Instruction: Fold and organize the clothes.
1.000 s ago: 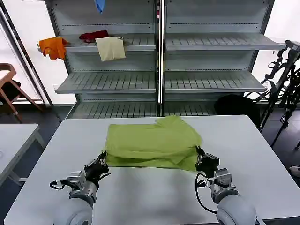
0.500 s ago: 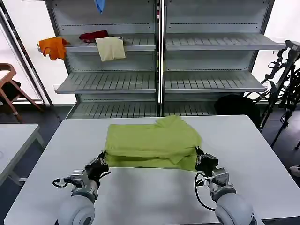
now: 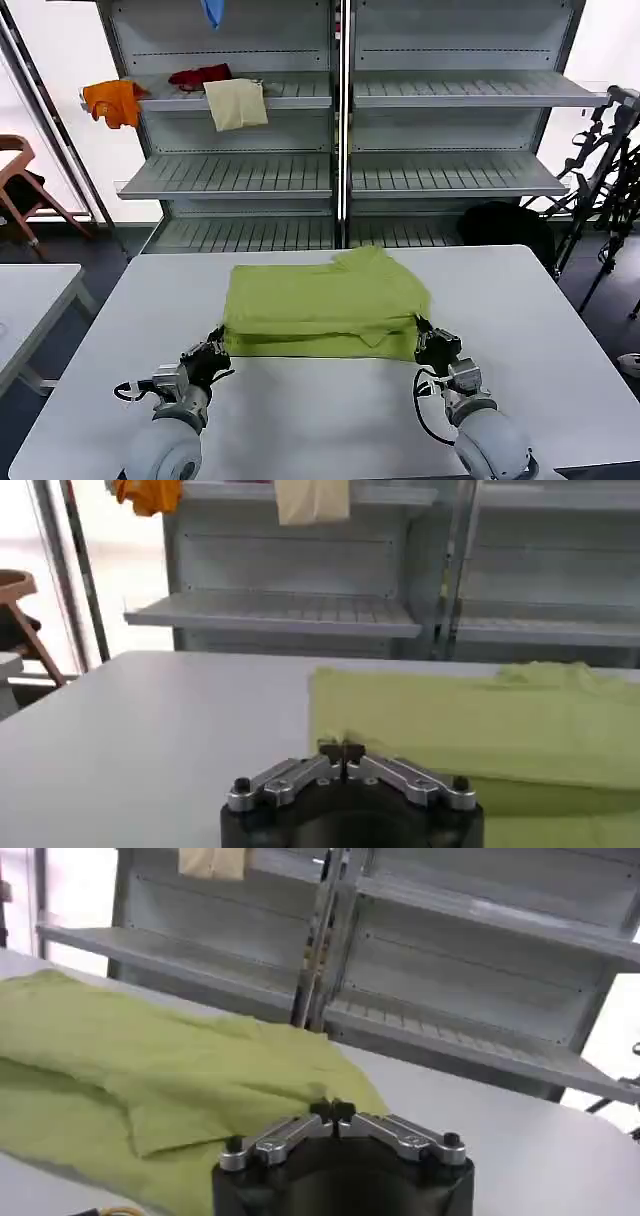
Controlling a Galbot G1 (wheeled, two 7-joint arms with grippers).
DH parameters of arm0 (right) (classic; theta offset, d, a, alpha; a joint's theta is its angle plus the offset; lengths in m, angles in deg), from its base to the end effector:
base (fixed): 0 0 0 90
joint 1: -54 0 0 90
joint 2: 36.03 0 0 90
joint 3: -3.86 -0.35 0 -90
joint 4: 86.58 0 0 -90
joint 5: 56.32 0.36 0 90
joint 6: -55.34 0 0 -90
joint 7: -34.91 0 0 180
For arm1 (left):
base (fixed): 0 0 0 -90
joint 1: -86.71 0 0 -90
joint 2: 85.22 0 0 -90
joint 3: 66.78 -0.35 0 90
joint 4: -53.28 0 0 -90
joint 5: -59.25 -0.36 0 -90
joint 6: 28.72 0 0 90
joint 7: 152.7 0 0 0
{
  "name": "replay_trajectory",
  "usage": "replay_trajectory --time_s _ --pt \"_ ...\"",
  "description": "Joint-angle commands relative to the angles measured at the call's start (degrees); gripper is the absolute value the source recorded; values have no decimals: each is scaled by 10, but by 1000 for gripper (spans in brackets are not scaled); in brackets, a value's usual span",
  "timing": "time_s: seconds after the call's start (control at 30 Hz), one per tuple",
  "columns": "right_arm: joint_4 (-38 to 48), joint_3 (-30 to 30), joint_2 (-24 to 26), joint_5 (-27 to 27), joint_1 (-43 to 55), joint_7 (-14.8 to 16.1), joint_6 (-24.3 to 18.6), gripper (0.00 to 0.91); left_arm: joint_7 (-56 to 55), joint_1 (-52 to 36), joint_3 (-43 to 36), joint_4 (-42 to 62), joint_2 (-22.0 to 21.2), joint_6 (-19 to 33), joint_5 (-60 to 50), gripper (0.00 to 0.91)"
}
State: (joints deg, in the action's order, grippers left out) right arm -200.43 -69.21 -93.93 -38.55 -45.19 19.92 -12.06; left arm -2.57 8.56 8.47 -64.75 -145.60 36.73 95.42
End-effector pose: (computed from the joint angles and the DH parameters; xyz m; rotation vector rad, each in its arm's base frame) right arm 0.2751 -0.0274 -0.2716 0.2257 -2.8501 0.3870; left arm 0.2603 0.0190 -0.2561 0.0301 -2.7758 0.0370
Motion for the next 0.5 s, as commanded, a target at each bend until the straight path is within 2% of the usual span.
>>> replay_trajectory --time_s 0.03,0.07,0.27,0.5 --pt "10 1 -2 -2 -11 -5 -5 907 2 0 -1 3 0 -2 -3 725" --pt "10 0 -3 -2 -14 -7 -3 907 3 0 -1 4 0 -3 -4 907" --pt "-14 -3 -12 26 -17 -49 41 907 1 3 1 2 3 -11 -19 907" --pt "-80 -33 -3 86 -43 -76 79 907 -8 3 9 -14 10 -29 -30 907"
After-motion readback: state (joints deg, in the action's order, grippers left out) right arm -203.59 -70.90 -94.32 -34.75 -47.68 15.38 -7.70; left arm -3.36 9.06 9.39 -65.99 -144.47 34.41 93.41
